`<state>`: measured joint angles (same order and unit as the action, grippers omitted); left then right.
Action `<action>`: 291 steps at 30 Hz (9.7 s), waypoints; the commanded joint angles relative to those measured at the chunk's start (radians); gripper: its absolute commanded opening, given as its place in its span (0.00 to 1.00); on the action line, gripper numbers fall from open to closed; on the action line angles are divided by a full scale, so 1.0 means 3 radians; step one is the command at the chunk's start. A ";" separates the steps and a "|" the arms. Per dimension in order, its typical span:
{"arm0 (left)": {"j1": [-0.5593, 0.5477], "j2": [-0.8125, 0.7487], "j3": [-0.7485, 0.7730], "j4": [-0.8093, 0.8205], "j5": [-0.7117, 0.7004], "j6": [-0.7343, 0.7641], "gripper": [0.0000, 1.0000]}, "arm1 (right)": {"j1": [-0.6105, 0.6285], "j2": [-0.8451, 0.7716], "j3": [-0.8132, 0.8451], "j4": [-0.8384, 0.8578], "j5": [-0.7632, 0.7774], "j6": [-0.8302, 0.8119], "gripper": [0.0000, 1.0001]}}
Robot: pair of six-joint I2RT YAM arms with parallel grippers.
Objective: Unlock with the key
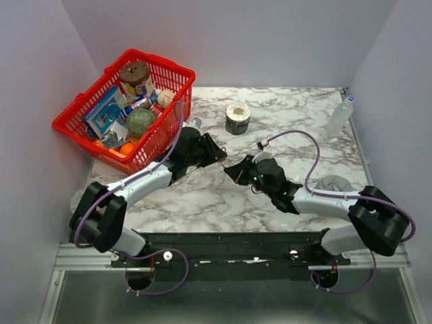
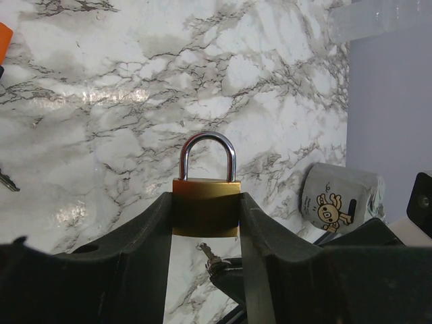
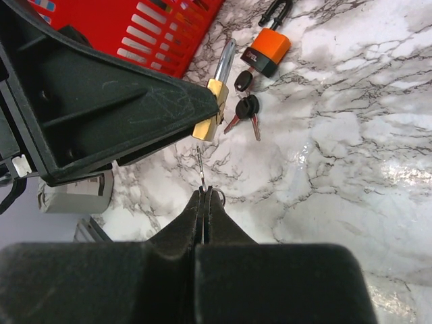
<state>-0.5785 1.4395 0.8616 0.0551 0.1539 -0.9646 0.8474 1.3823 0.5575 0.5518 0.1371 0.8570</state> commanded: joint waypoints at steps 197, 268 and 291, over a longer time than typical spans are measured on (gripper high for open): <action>-0.0183 -0.0478 -0.0218 -0.0046 -0.0789 0.0178 0.00 | -0.0340 0.0649 0.0918 0.0513 0.0131 0.0487 0.01; -0.0209 -0.0656 -0.0141 0.1454 0.1262 0.0459 0.00 | -0.1122 -0.0778 0.0535 0.0406 -0.1817 -0.0360 0.07; -0.0178 -0.0657 -0.0106 0.0839 0.2108 0.1261 0.00 | -0.1163 -0.1995 0.0493 -0.1501 -0.2343 -0.1915 0.90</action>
<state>-0.6342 1.2552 0.8280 0.2527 0.4862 -0.7006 0.5034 0.7662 0.6006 0.2012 -0.4263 0.4362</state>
